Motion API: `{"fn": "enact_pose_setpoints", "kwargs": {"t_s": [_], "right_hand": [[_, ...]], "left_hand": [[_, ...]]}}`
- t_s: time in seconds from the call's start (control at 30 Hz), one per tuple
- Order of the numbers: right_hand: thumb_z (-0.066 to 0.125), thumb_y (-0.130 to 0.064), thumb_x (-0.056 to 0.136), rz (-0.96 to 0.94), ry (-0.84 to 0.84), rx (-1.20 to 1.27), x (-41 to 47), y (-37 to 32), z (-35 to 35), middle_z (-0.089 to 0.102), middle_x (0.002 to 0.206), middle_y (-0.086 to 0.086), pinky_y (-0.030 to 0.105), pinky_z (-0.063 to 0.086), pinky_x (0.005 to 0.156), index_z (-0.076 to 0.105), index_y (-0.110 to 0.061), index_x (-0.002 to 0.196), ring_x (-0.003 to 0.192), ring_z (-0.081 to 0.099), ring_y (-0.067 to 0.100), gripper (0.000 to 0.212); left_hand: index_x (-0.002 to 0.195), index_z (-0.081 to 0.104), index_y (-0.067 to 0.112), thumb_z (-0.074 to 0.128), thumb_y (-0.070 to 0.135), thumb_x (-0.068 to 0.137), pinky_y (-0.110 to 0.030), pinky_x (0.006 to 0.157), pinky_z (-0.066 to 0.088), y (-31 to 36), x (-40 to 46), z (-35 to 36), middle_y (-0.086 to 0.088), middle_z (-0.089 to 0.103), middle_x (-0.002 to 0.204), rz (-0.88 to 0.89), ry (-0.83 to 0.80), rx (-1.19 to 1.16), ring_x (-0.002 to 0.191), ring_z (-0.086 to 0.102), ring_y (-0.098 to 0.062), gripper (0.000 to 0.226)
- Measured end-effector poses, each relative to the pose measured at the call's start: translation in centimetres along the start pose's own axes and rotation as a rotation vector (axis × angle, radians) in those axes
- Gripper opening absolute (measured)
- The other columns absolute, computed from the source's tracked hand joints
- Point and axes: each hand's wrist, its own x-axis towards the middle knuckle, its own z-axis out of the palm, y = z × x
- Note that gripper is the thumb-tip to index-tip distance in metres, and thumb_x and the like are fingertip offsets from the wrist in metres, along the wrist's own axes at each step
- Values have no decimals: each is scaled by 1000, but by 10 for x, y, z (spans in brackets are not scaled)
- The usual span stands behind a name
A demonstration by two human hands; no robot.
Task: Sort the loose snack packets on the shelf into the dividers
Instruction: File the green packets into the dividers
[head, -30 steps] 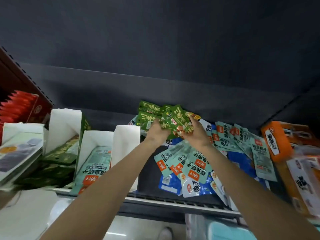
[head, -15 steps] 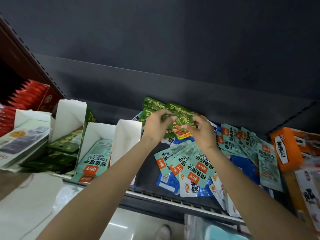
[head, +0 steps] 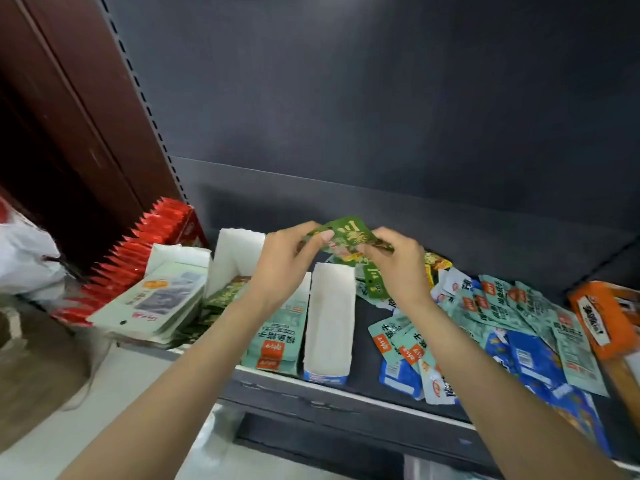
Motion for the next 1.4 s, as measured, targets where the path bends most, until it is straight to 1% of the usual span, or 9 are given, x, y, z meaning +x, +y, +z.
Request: {"fn": "enact_pose_setpoints", "kwargs": {"t_s": [0.2, 0.3, 0.4, 0.6, 0.77, 0.97, 1.17, 1.3, 1.4], "right_hand": [[67, -14, 83, -63, 12, 59, -20, -66, 82, 59, 70, -2, 27, 37, 59, 65, -5, 81, 62, 49, 2, 10], [67, -18, 85, -31, -17, 100, -30, -87, 120, 59, 68, 2, 32, 36, 56, 65, -5, 80, 61, 48, 6, 13], [68, -18, 84, 30, -42, 104, -40, -95, 148, 62, 71, 6, 32, 38, 59, 65, -6, 80, 64, 50, 10, 13], [63, -17, 88, 136, -114, 5, -53, -97, 170, 70, 90, 8, 28, 46, 72, 70, -6, 92, 85, 63, 18, 13], [61, -15, 90, 108, -106, -84, -51, -99, 168, 70, 90, 3, 23, 40, 67, 72, -7, 98, 83, 61, 16, 17], [56, -12, 92, 106, -215, -258, -50, -82, 170, 66, 90, 11, 26, 36, 66, 72, -4, 91, 83, 56, 23, 18], [51, 1, 90, 130, -283, -105, -46, -74, 135, 67, 112, 0, 21, 45, 93, 68, -15, 113, 103, 58, 11, 33], [52, 4, 88, 147, -110, -27, -40, -51, 82, 68, 97, -6, 1, 41, 75, 70, -13, 105, 85, 58, -5, 30], [53, 4, 87, 199, -39, -76, -34, -18, 41, 69, 97, -1, 3, 42, 75, 70, -9, 104, 87, 62, 5, 27]], "left_hand": [[85, 67, 16, 56, 22, 94, -19, 62, 40, -26, -22, -101, 18, 60, 67, 90, 45, 51, 66, 57, -7, 15], [87, 68, 12, 57, 21, 93, -15, 55, 33, -48, -33, -138, 17, 55, 59, 109, 37, 101, 56, 50, 1, 16], [106, 67, 15, 56, 18, 94, -15, 61, 40, -67, -43, -160, 11, 66, 79, 156, -15, 139, 65, 56, 8, 16], [106, 63, 12, 53, 10, 94, -13, 64, 43, -97, -52, -169, 5, 67, 84, 243, -105, 299, 73, 64, -18, 16], [111, 65, 11, 52, 9, 95, -35, 75, 54, -101, -51, -172, -7, 71, 97, 330, -116, 402, 85, 67, -24, 21], [112, 65, 16, 48, 7, 95, -39, 79, 53, -101, -43, -159, -6, 70, 101, 274, -236, 523, 90, 65, -26, 26], [124, 57, 31, 42, 29, 97, -37, 101, 27, -99, -36, -123, 2, 58, 124, 122, -493, 910, 122, 43, -20, 31], [128, 53, 32, 51, 38, 93, -35, 101, 25, -72, -24, -80, 7, 55, 131, 77, -474, 735, 127, 37, -16, 36], [126, 57, 21, 51, 24, 94, -30, 100, 32, -43, -11, -22, 4, 59, 127, 109, -401, 496, 122, 46, -19, 32]]}}
